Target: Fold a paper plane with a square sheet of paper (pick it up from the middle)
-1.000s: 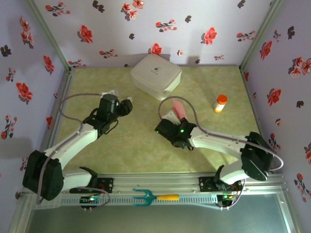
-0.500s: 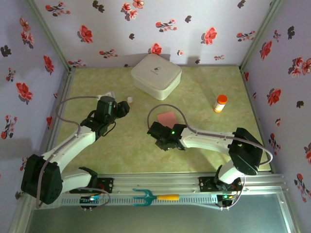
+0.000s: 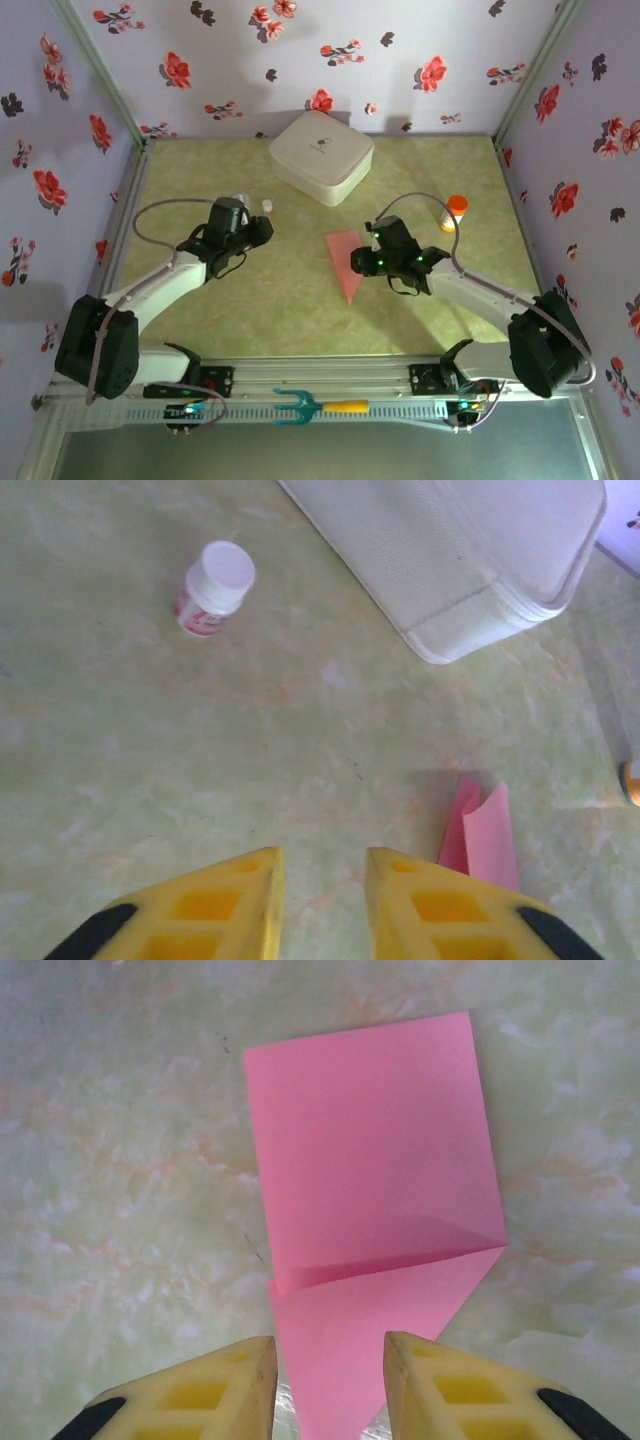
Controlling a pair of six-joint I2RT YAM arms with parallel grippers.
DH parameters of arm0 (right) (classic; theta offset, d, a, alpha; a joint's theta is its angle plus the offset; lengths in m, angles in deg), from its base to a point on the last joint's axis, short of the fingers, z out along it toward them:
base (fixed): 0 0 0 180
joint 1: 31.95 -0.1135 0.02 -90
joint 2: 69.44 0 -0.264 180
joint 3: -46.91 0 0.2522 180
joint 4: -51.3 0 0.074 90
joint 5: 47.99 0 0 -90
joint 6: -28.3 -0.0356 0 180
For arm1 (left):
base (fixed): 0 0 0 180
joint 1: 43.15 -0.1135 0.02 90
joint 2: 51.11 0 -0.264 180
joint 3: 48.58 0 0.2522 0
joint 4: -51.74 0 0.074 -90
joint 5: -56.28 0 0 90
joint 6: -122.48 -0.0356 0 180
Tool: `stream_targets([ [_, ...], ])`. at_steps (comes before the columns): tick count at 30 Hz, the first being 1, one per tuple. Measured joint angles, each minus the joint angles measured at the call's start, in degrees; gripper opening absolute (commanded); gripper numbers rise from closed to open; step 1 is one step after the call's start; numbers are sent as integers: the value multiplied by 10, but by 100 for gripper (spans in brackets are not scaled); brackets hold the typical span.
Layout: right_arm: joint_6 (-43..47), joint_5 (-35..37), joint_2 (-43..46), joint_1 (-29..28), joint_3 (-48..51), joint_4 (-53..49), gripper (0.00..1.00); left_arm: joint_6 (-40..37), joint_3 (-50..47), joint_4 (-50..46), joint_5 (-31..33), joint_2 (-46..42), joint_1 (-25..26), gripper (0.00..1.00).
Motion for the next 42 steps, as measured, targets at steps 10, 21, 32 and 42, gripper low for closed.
stream_targets([
  [10,-77,-122,-104,26,13,97,25,3,28,31,-78,50,0,20],
  [21,-107,-166,-124,50,13,131,20,16,35,38,-112,80,0,20],
  [32,-120,-193,-177,52,13,143,18,21,45,42,-125,104,1,20],
  [42,-151,-185,-211,52,-2,120,19,23,50,46,-140,115,4,20],
])
